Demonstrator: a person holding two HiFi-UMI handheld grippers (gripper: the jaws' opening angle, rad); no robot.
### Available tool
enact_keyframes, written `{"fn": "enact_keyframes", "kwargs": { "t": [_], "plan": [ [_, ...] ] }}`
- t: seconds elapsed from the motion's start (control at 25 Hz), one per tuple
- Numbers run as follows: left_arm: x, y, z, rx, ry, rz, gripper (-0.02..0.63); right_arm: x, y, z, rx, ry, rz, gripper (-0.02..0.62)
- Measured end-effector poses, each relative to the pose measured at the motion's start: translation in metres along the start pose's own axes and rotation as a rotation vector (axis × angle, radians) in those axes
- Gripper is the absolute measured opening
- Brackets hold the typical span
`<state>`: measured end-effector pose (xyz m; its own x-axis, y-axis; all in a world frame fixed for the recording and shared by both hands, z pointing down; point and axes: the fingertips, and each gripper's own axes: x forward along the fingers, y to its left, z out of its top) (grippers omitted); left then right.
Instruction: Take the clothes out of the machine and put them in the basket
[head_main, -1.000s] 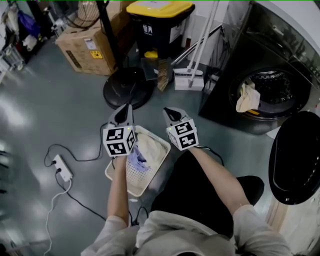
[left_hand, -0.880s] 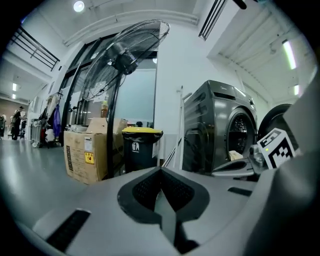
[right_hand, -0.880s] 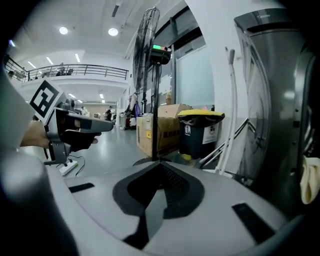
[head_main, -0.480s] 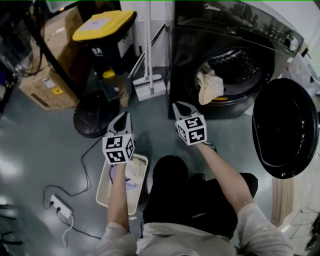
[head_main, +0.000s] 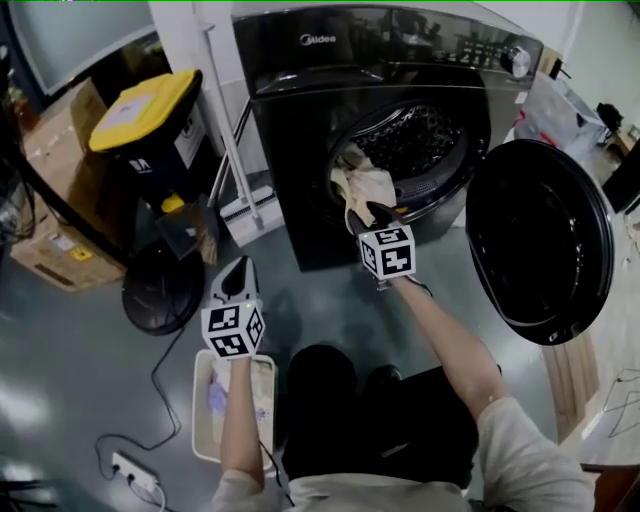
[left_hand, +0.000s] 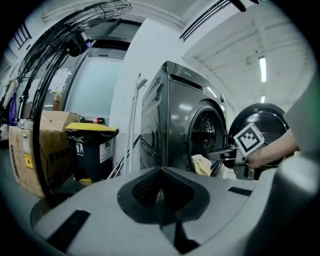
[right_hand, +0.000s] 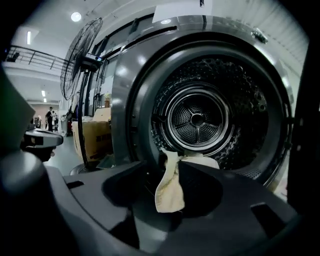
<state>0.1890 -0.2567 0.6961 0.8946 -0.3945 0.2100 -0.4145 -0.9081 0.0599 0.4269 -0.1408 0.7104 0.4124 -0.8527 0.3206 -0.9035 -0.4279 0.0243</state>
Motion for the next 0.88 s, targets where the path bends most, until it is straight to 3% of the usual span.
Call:
{"fn": "enact_keyframes", "kwargs": {
  "t": [0.04, 0.08, 0.2, 0.32, 0.52, 0.88],
  "plan": [
    [0.001, -0.001, -0.002, 0.001, 0.005, 0.000, 0.020, 0.007, -0.006, -0.001, 0.016, 0.007, 0.000, 0.273],
    [0.002, -0.002, -0.005, 0.003, 0.010, 0.002, 0.018, 0.013, -0.011, -0.002, 0.028, 0.012, -0.006, 0.339],
    [0.001, 0.003, -0.011, 0.006, 0.027, 0.013, 0.019, 0.031, -0.028, 0.001, 0.044, 0.008, -0.063, 0.411],
    [0.002, 0.010, -0.013, 0.005, 0.034, 0.036, 0.018, 0.050, -0.053, 0.003, 0.066, 0.017, -0.111, 0.446],
    [0.006, 0.015, -0.021, 0.006, 0.051, 0.054, 0.019, 0.076, -0.086, -0.011, 0.127, 0.076, -0.115, 0.498],
    [0.014, 0.024, -0.025, 0.017, 0.076, 0.083, 0.020, 0.121, -0.093, -0.026, 0.148, 0.166, -0.083, 0.545]
  ]
}}
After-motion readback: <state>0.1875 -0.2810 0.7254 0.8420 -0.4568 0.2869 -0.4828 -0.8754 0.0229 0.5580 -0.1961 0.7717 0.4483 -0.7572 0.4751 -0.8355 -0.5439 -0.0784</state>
